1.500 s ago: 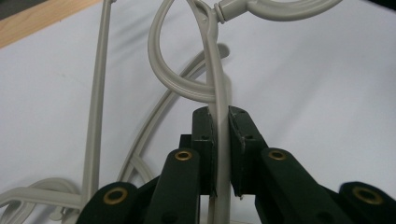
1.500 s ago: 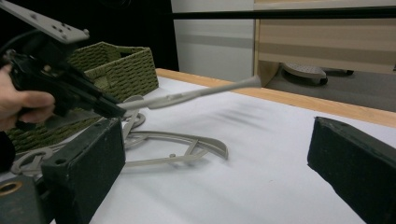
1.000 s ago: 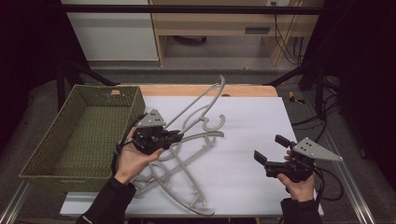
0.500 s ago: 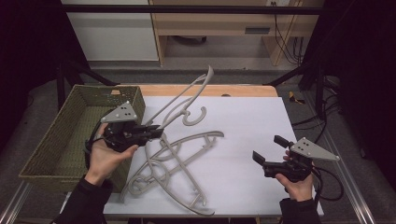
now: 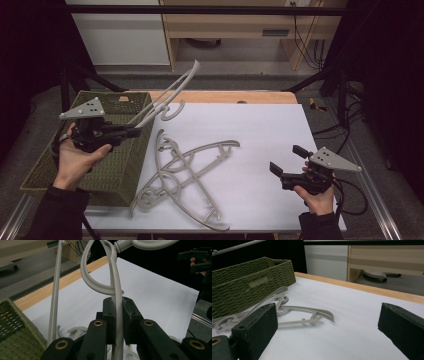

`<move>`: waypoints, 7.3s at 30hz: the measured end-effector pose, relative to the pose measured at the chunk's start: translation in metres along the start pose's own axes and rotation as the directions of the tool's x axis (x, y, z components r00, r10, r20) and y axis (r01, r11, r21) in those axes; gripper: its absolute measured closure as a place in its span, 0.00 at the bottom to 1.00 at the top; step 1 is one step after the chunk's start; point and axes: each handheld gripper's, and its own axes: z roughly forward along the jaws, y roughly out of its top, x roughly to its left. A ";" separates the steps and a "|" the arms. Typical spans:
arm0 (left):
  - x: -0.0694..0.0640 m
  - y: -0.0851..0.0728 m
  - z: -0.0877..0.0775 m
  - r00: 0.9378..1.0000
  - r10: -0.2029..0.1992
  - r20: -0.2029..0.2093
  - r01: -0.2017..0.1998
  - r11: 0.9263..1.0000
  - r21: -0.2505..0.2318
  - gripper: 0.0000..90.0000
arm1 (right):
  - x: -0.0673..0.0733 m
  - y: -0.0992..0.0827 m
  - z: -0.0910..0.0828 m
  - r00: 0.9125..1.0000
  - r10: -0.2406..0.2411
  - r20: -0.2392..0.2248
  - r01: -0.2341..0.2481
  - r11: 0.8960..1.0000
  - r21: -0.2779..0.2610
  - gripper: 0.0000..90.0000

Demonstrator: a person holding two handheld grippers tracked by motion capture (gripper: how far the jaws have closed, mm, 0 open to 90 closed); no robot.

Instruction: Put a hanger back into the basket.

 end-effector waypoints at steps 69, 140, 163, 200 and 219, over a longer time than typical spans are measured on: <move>0.101 -0.138 -0.057 0.981 -0.158 -0.113 0.173 0.975 0.139 0.91 | 0.002 -0.002 0.004 1.000 -0.005 0.006 0.005 1.000 0.016 0.03; -0.020 -0.112 0.007 0.972 -0.099 -0.212 0.072 0.989 -0.131 0.08 | 0.036 0.002 0.025 0.998 -0.044 -0.050 0.049 0.993 0.104 0.04; -0.016 -0.111 -0.005 0.968 -0.072 -0.240 0.044 0.992 -0.120 0.07 | 0.127 0.004 0.092 0.967 -0.150 -0.208 0.211 0.927 0.311 0.08; -0.009 -0.113 -0.023 0.960 -0.078 -0.268 0.044 0.990 -0.131 0.06 | 0.217 -0.042 0.183 0.910 -0.136 -0.393 0.380 0.654 0.654 0.47; -0.010 -0.114 -0.020 0.962 -0.077 -0.262 0.045 0.991 -0.125 0.07 | 0.216 -0.061 0.189 0.924 -0.086 -0.373 0.335 0.650 0.682 0.78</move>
